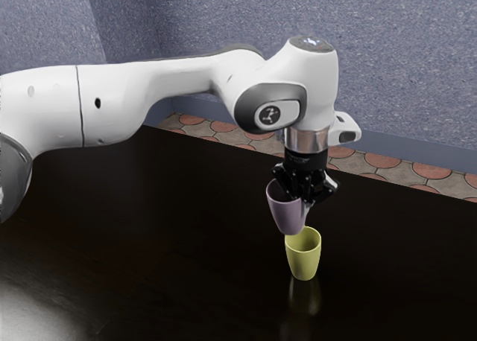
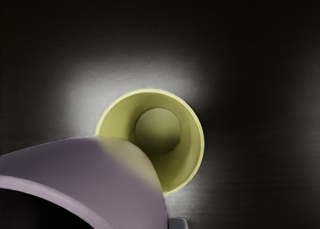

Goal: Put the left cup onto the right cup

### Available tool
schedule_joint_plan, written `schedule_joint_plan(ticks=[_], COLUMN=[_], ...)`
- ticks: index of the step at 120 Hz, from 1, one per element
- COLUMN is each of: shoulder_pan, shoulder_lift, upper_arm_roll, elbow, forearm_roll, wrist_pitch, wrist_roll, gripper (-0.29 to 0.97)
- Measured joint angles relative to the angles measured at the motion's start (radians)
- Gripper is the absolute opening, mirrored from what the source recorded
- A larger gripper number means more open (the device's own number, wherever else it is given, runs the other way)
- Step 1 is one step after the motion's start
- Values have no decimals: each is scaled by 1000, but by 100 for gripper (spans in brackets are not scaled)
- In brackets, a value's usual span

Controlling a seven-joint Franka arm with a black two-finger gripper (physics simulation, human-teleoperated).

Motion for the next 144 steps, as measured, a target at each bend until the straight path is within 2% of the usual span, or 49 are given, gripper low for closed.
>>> schedule_joint_plan(ticks=[32,144], shoulder_pan=[-1,-28], shoulder_lift=[26,50], upper_arm_roll=[1,-5], elbow=[36,35], forearm_roll=[34,45], wrist_pitch=[-2,-1], wrist_roll=[2,-4], gripper=[-10,-10])
